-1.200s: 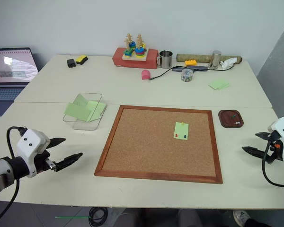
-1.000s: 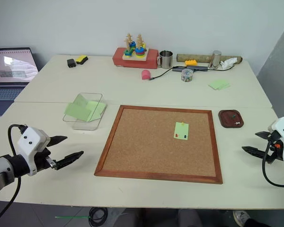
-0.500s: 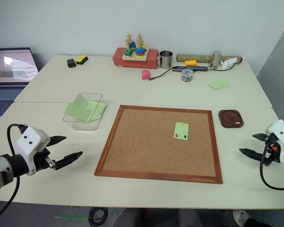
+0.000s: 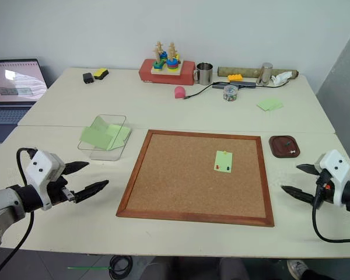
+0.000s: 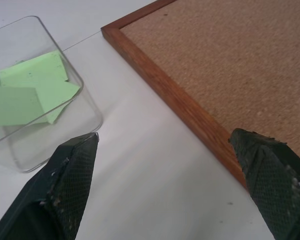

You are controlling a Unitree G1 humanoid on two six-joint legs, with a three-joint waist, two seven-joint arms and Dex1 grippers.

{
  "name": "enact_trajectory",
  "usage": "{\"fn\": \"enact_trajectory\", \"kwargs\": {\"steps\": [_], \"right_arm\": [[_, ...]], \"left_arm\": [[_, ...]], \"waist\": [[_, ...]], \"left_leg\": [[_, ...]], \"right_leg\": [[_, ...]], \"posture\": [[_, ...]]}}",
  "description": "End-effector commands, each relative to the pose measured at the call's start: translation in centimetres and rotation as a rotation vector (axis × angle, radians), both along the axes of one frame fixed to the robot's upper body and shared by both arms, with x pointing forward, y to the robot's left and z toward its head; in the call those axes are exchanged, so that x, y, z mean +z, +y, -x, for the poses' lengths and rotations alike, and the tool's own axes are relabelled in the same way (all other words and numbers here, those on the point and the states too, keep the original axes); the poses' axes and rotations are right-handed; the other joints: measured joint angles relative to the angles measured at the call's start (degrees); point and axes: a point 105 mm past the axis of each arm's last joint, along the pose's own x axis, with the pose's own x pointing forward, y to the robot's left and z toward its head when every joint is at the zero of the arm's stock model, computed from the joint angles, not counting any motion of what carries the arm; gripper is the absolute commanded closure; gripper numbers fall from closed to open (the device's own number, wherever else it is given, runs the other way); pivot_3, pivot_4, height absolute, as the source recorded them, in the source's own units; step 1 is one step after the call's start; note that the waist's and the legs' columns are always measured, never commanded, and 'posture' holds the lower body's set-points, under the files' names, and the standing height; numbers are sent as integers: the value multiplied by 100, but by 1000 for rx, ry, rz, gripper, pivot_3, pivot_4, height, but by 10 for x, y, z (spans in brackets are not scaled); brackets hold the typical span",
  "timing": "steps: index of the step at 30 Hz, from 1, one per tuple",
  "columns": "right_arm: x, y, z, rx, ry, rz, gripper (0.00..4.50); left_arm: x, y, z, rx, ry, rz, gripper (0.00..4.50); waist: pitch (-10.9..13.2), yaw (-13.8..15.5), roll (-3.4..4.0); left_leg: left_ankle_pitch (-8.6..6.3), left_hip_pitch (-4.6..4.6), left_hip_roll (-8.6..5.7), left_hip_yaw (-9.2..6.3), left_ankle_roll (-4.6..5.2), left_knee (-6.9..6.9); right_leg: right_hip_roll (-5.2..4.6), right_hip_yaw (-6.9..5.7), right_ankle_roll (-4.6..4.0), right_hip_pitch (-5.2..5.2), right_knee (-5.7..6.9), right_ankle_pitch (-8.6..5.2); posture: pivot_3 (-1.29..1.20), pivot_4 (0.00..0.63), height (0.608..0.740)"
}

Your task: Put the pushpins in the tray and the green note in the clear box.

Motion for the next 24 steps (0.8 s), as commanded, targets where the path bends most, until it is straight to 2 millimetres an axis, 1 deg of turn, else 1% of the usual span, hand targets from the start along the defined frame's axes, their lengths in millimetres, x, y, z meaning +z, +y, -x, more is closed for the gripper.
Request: {"fn": "enact_trajectory", "kwargs": {"steps": [1, 2, 3, 4, 5, 9, 12, 14, 15, 17, 18, 19, 20, 21, 24], "right_arm": [[20, 20, 3, 59, -74, -15, 0], [19, 24, 5, 71, -72, -14, 0], [18, 26, 6, 79, -70, -15, 0], [18, 30, 7, 87, -75, -18, 0], [19, 35, 9, 99, -83, -23, 0], [24, 46, 11, 114, -109, -56, 0], [24, 54, 10, 116, -112, -95, 0], [24, 59, 8, 123, -113, -106, 0], [25, 61, 6, 128, -114, -108, 0], [26, 63, 3, 134, -122, -107, 0], [27, 63, 2, 134, -124, -110, 0], [27, 64, 0, 134, -126, -112, 0], [26, 64, -1, 135, -127, -110, 0], [25, 65, -3, 136, -128, -110, 0], [24, 72, -9, 144, -144, -125, 0]], "left_arm": [[22, -19, -1, -95, -36, 25, 716], [23, -26, -1, -122, -36, 32, 966], [23, -37, -3, -157, -35, 33, 1021], [23, -45, -4, -190, -37, 29, 1318], [22, -57, -6, -231, -42, 28, 1392], [18, -85, -15, -311, -50, 39, 2238], [12, -109, -32, -350, -74, 57, 2719], [9, -121, -40, -371, -90, 67, 3116], [6, -129, -47, -376, -101, 77, 3393], [0, -140, -56, -389, -111, 82, 3723], [-3, -143, -61, -390, -114, 85, 3843], [-6, -145, -65, -391, -116, 86, 4081], [-9, -148, -68, -397, -117, 91, 4170], [-11, -152, -71, -400, -120, 102, 4405], [-16, -163, -78, -427, -122, 115, 4459]], "waist": [[-1, 5, -1], [-1, 7, -1], [-1, 8, -1], [-2, 17, -3], [-2, 26, -3], [-3, 27, -5], [-4, 26, -6], [-4, 26, -7], [-5, 26, -8], [-5, 20, -8], [-5, 14, -8], [-5, 16, -8], [-5, 9, -8], [-5, 6, -8], [-6, 10, -9]], "left_leg": [[0, -1, 0, -1, 0, 1], [0, 0, -1, -1, 0, 1], [0, 0, -1, -3, 0, 1], [0, 0, -3, -4, 0, 1], [0, 1, -4, -6, 0, 2], [1, 0, -8, -8, -1, 5], [1, 3, -12, -9, -1, 4], [1, 3, -18, -9, -1, 7], [1, 1, -19, -9, -1, 7], [1, 3, -20, -9, -1, 8], [1, 2, -20, -9, -1, 8], [1, 2, -19, -9, -1, 7], [1, 2, -21, -10, -1, 7], [1, 1, -19, -10, -1, 6], [1, 0, -19, -13, -1, 5]], "right_leg": [[0, -1, 0, 0, 0, 0], [0, -2, 0, 1, 1, 0], [0, -4, 0, 1, 1, 0], [1, -5, 0, 2, 1, 0], [1, -7, 0, 7, -1, 0], [0, -6, 4, 10, -2, 2], [4, -7, 3, 11, -1, 2], [6, -8, 3, 11, 2, 2], [9, -8, 3, 10, 2, 3], [9, -7, 3, 11, 3, 3], [11, -7, 3, 10, 2, 4], [11, -7, 2, 10, 2, 4], [11, -8, 2, 10, 2, 4], [13, -8, 2, 7, 2, 4], [13, -11, 1, 7, 4, 4]], "posture": [[0, 150, 740], [0, 150, 740], [0, 150, 740], [0, 150, 740], [0, 150, 740], [0, 150, 740], [0, 150, 740], [0, 150, 740], [0, 150, 740], [0, 150, 740], [0, 150, 740], [0, 150, 740], [0, 150, 740], [0, 150, 740], [0, 150, 740]]}}
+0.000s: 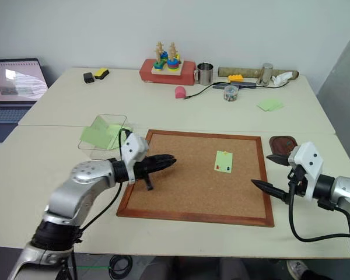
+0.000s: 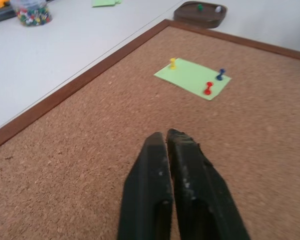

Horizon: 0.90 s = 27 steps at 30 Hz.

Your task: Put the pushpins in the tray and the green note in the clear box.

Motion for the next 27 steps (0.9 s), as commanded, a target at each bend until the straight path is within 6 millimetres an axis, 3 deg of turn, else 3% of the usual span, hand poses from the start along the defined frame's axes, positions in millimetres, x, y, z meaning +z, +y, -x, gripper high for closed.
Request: {"fn": "enact_trajectory", "kwargs": {"steps": [1, 8, 16, 20, 27], "right_arm": [[6, 11, -7, 22, -56, -26, 0], [1, 34, -28, 28, -78, -66, 0], [-18, 47, -78, -76, -67, -6, 0], [-25, 51, -99, -119, -73, 0, 0], [-35, 62, -117, -131, -72, -31, 0]], "left_arm": [[4, -14, -8, -46, -53, 12, 4459], [-20, -30, -12, -73, -1, 39, 4459], [-51, -35, -8, -61, 48, 27, 4459], [-56, -37, -8, -37, 61, 31, 4459], [-61, -37, -8, -20, 66, 20, 4459]], "waist": [[0, 2, 0], [0, -4, 0], [-2, -5, -1], [-5, 2, 2], [-8, 4, 5]], "left_leg": [[0, -2, -1, -1, 0, 0], [0, -1, -2, -3, 0, 3], [1, 5, -5, -3, -1, 7], [2, 9, -5, -5, -2, 9], [3, 14, -6, -6, -2, 11]], "right_leg": [[0, -1, 0, 0, 0, 0], [-1, -2, -1, -1, 4, 1], [-2, 1, -2, -19, 53, 0], [-2, 0, -3, -17, 61, 0], [-3, 0, -3, -14, 68, 0]], "posture": [[0, 150, 740], [0, 150, 740], [0, 150, 740], [0, 150, 740], [0, 150, 740]]}}
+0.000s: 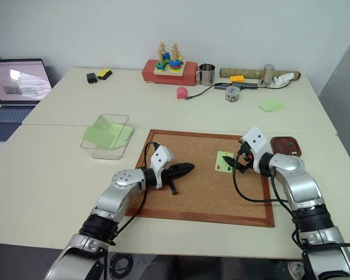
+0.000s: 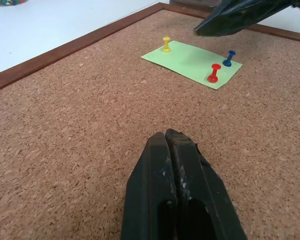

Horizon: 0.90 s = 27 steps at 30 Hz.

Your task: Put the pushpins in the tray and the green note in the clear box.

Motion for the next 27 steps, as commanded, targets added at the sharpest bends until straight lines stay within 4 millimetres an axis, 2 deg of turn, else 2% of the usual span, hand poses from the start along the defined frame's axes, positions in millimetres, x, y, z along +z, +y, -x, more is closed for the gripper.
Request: {"fn": "enact_trajectory", "kwargs": {"steps": [1, 4, 7, 9, 11, 20, 27], "right_arm": [[9, 6, -10, 0, -62, -11, 0], [5, 8, -13, -3, -63, -22, 0], [3, 9, -14, 4, -69, -30, 482], [3, 10, -15, 6, -74, -35, 998], [1, 12, -15, 10, -73, -37, 1221], [-9, 15, -11, 26, -38, -59, 3118], [-4, 17, -10, 32, -20, -123, 4341]], "left_arm": [[-16, -1, 5, 6, 52, -19, 4459], [-15, -1, 5, 6, 50, -19, 4459], [-14, -1, 4, 7, 49, -15, 4500], [-14, -1, 4, 6, 49, -15, 4500], [-14, -2, 5, 5, 50, -15, 4500], [-15, -2, 6, 11, 54, -17, 4500], [-17, -2, 6, 18, 67, -16, 4500]], "waist": [[-1, 0, 0], [-1, -2, 1], [-2, -2, 2], [-2, -3, 2], [-2, -4, 2], [-2, -7, 3], [-3, -8, 3]], "left_leg": [[0, 1, 0, 0, 0, 0], [1, 4, 0, 0, -1, 0], [1, 4, 0, 0, -1, 0], [1, 4, 0, 0, -1, 0], [1, 4, 0, 0, -1, 0], [1, 6, 1, -1, -1, -1], [1, 6, 1, -1, -1, -2]], "right_leg": [[0, 0, 0, 0, 1, 0], [0, 0, 0, 2, 3, 0], [0, 0, 0, 1, 3, 0], [0, 0, 0, 2, 3, 0], [0, 0, 0, 2, 3, 0], [1, 0, 0, 2, 4, 0], [1, 0, 0, 2, 3, 0]], "posture": [[0, 150, 740], [0, 150, 740], [0, 150, 740], [0, 150, 740], [0, 150, 740], [0, 150, 740], [0, 150, 740]]}}
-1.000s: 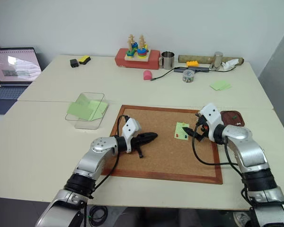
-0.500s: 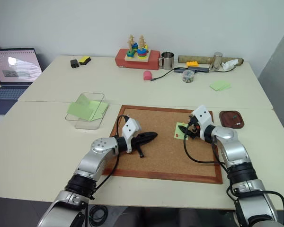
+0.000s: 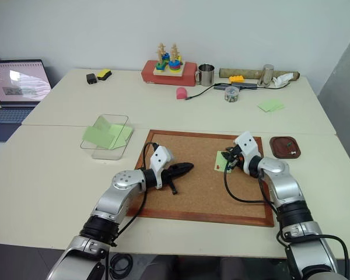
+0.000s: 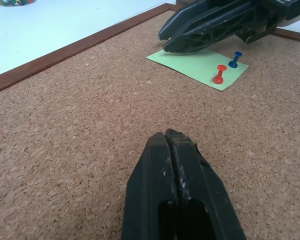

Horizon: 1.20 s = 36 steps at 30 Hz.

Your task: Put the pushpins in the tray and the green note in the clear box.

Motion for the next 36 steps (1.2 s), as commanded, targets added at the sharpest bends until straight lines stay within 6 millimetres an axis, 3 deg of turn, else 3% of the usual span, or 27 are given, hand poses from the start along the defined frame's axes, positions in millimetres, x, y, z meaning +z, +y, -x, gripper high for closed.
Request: {"fn": "enact_trajectory", "kwargs": {"steps": [1, 23, 27, 36], "right_arm": [[19, 2, 0, 15, -33, -74, 4458], [52, 11, 18, 78, -104, -183, 4458], [63, -12, 9, -36, -156, -149, 4458], [69, -111, -2, -537, -305, 81, 4458]], "left_arm": [[-16, -3, 6, -2, 60, -17, 4500], [-25, -3, 3, 17, 76, -68, 4500], [-26, -4, 4, 16, 77, -69, 4500], [-28, -5, 4, 13, 69, -83, 4500]], "waist": [[0, 0, 0], [-4, 2, 4], [-6, 7, 6], [-16, 18, 17]], "left_leg": [[0, 0, 0, 0, 0, 0], [0, 16, 0, -2, 0, -3], [1, 16, 0, -3, 0, -2], [1, 17, -1, 0, 0, -4]], "right_leg": [[0, 0, 0, 0, 0, 0], [1, 0, 0, 15, -1, 0], [0, -1, 0, 16, 0, -1], [-1, 1, 1, 17, -3, -1]], "posture": [[0, 150, 740], [0, 150, 740], [0, 150, 740], [0, 150, 740]]}}
